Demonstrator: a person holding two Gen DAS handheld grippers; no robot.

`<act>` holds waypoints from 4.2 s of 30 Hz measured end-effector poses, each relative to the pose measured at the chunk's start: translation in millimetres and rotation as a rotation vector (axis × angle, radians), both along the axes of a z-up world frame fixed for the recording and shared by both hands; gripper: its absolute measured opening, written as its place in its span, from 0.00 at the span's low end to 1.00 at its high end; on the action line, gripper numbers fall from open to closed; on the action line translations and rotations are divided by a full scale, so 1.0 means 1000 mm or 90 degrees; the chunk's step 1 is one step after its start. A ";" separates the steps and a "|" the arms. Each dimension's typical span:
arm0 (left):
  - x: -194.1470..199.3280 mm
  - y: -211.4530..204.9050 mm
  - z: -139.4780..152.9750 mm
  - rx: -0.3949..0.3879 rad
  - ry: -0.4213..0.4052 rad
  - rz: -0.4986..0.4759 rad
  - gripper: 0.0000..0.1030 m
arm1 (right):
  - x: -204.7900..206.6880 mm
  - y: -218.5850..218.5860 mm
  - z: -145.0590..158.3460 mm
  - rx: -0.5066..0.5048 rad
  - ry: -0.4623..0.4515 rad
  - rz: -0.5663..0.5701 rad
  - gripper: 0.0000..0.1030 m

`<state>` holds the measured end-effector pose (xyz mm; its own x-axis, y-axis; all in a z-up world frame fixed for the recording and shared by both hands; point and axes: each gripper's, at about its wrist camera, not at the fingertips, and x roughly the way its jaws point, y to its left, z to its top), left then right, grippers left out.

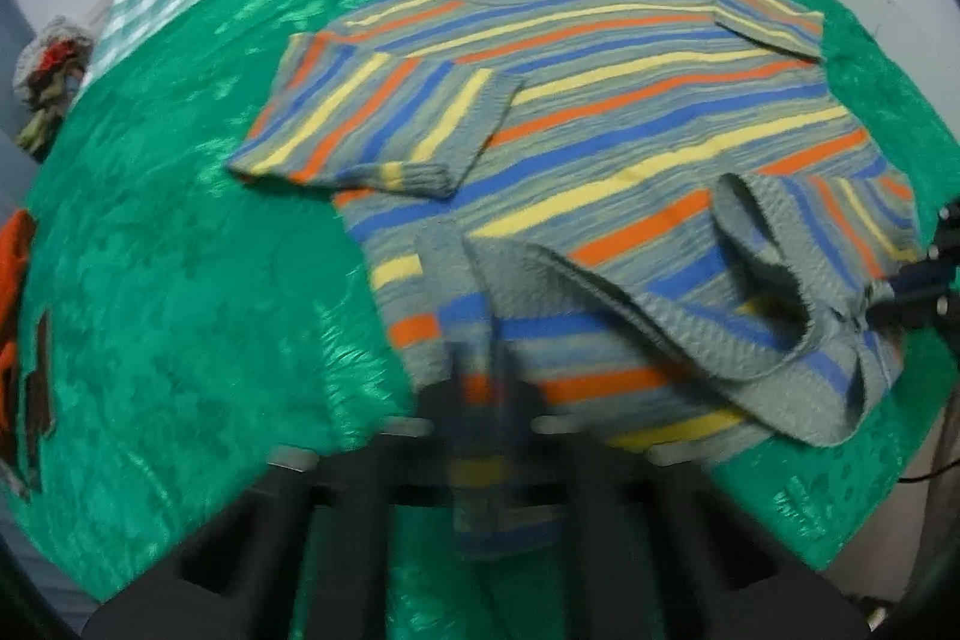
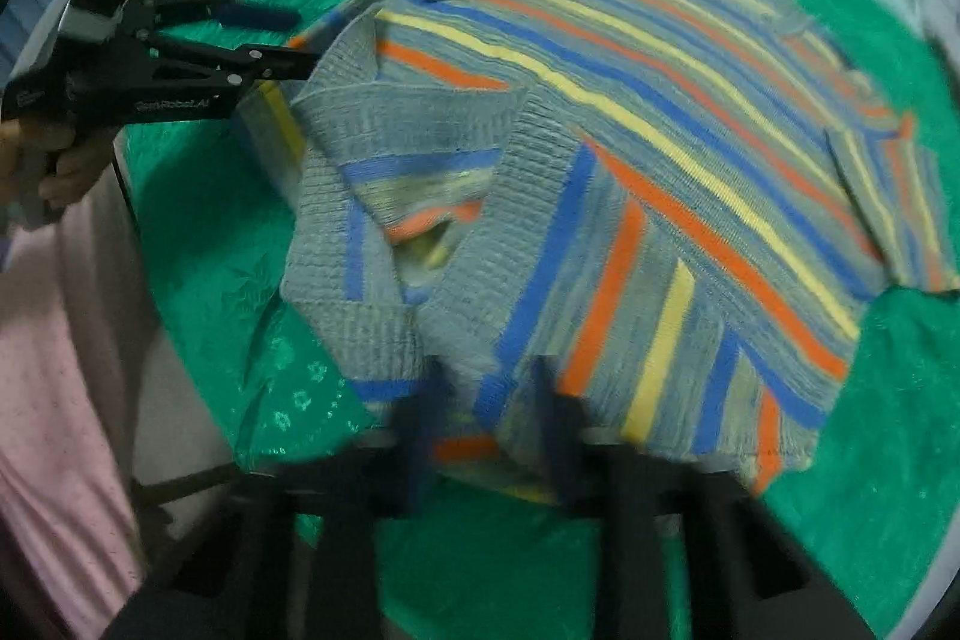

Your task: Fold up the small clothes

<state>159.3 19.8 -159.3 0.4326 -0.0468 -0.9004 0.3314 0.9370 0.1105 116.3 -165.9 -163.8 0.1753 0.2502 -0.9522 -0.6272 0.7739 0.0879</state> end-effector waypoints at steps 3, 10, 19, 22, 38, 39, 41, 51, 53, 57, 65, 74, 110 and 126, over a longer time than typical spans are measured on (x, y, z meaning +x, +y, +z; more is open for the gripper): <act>-0.009 0.006 0.018 -0.068 -0.038 -0.006 0.02 | 0.003 -0.022 0.021 0.063 0.007 -0.049 0.05; -0.092 0.042 0.073 -0.148 -0.097 -0.095 0.02 | -0.060 -0.091 0.104 0.129 -0.052 -0.100 0.06; -0.155 0.056 0.054 -0.068 0.018 -0.118 0.63 | -0.106 -0.138 0.058 0.006 -0.003 -0.159 0.06; -0.153 0.076 0.065 -0.138 -0.005 -0.042 0.78 | -0.107 -0.152 0.048 -0.008 0.027 -0.193 0.08; -0.117 0.054 -0.020 -0.188 0.174 0.139 0.03 | -0.088 -0.178 -0.017 0.180 0.206 -0.357 0.03; -0.120 0.057 -0.017 -0.178 0.171 0.141 0.03 | -0.093 -0.180 -0.009 0.159 0.199 -0.361 0.03; -0.119 0.059 -0.027 -0.170 0.187 0.149 0.03 | -0.103 -0.184 0.001 0.111 0.179 -0.368 0.03; -0.113 0.046 -0.040 -0.139 0.175 0.193 0.04 | -0.094 -0.178 -0.021 0.075 0.213 -0.399 0.03; -0.116 0.046 -0.040 -0.142 0.166 0.206 0.06 | -0.092 -0.180 -0.021 0.073 0.213 -0.401 0.03; -0.130 0.050 -0.039 -0.137 0.147 0.211 0.11 | -0.094 -0.178 -0.022 0.047 0.212 -0.410 0.03; -0.166 0.058 -0.010 -0.076 0.107 0.242 0.72 | -0.103 -0.170 -0.005 -0.011 0.186 -0.454 0.41; -0.201 0.077 0.044 -0.128 -0.104 0.329 0.82 | -0.127 -0.192 0.076 -0.006 -0.127 -0.586 0.52; -0.203 0.065 0.056 -0.102 -0.204 0.343 0.84 | -0.157 -0.127 0.113 0.083 -0.374 -0.533 0.71; -0.203 0.067 0.055 -0.102 -0.201 0.348 0.84 | -0.157 -0.105 0.109 0.072 -0.373 -0.478 0.71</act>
